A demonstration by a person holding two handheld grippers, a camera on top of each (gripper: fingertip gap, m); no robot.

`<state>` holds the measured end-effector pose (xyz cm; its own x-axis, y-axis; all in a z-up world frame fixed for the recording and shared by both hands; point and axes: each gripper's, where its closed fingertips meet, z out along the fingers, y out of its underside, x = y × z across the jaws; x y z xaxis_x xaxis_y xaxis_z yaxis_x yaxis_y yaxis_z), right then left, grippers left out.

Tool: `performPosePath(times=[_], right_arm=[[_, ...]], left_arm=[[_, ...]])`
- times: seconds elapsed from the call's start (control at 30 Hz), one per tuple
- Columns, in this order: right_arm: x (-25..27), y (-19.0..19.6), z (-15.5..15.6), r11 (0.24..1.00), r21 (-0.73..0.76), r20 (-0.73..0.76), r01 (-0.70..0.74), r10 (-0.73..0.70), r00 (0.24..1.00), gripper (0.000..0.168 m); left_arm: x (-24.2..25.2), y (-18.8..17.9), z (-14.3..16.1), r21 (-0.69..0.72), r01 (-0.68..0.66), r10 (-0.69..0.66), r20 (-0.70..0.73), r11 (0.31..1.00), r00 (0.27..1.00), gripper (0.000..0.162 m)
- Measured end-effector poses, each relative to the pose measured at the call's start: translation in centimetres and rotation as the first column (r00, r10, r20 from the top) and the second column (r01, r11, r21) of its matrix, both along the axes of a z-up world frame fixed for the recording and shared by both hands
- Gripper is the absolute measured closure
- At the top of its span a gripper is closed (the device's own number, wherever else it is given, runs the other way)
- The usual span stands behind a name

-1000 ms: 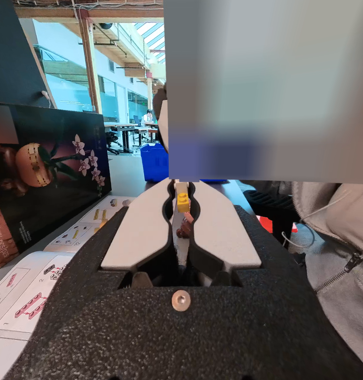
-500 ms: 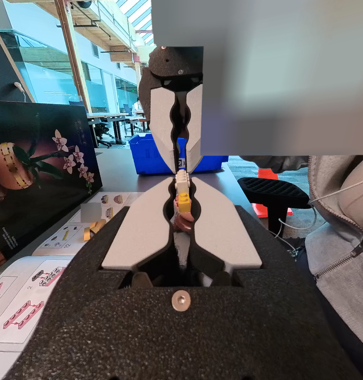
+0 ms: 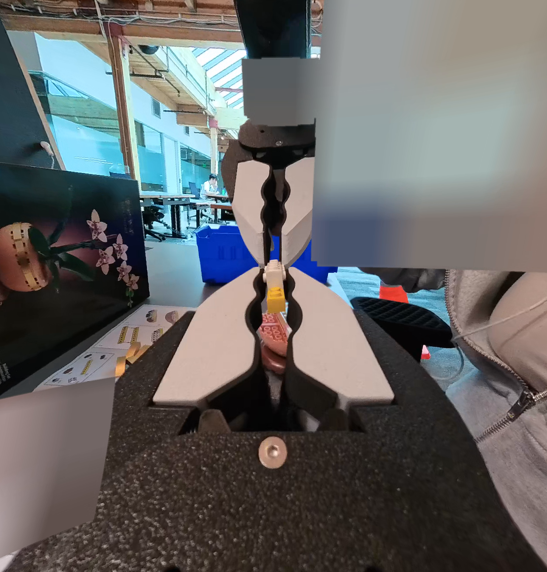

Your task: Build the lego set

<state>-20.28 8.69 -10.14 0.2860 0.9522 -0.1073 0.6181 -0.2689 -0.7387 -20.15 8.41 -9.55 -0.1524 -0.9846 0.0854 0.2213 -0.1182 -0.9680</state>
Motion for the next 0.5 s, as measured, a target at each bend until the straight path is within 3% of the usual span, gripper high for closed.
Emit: performPosePath(times=[0.33, 0.43, 0.5], right_arm=[[-0.2, 0.7, 0.8, 0.999, 0.04, -0.025, 0.019, -0.018, 1.0, 0.161], [-0.4, 0.7, 1.1, 0.997, 0.075, -0.027, 0.008, -0.006, 1.0, 0.145], [-0.7, 0.2, 1.4, 0.997, 0.078, -0.041, -0.021, 0.024, 0.999, 0.144]], left_arm=[[-0.2, 0.7, 0.8, -0.118, 0.003, 0.005, 0.067, 0.993, 0.998, 0.152], [-0.3, 0.6, 1.4, -0.163, 0.036, -0.019, 0.104, 0.986, 0.994, 0.152], [-0.3, 0.6, 1.4, -0.165, 0.04, -0.022, 0.108, 0.985, 0.994, 0.152]])
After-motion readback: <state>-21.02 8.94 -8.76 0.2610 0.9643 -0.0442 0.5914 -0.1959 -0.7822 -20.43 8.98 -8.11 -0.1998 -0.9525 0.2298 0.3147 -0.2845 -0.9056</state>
